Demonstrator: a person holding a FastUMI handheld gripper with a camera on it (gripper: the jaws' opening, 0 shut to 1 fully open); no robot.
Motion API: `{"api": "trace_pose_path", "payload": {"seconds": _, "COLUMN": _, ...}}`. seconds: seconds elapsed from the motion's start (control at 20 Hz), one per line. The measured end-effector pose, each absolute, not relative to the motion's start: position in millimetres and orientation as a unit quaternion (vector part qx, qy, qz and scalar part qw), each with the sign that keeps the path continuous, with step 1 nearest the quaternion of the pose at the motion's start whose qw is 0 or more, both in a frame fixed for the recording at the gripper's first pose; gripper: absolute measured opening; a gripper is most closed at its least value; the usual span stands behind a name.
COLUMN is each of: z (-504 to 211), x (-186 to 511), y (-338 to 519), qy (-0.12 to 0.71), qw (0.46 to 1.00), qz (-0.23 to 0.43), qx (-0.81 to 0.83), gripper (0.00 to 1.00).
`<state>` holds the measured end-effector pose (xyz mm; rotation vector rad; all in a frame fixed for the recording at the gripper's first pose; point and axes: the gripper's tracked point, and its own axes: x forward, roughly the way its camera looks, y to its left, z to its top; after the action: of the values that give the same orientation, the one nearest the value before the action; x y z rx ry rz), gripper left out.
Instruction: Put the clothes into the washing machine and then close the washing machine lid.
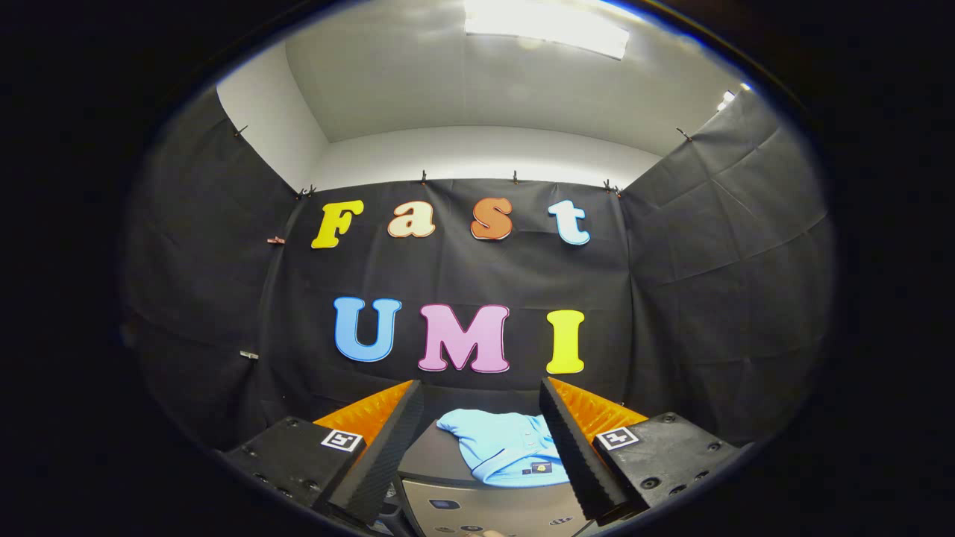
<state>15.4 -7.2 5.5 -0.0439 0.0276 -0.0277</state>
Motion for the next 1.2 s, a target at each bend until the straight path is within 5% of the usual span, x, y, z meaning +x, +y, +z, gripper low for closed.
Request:
{"api": "trace_pose_path", "payload": {"seconds": 0.75, "z": -23.7, "x": 163.0, "y": -55.5, "qy": 0.092, "qw": 0.995, "qz": -0.047, "qx": 0.011, "gripper": 0.98}}
{"api": "trace_pose_path", "payload": {"seconds": 1.2, "z": -116.6, "x": 246.3, "y": -99.6, "qy": 0.21, "qw": 0.975, "qz": -0.077, "qx": 0.014, "gripper": 0.99}}
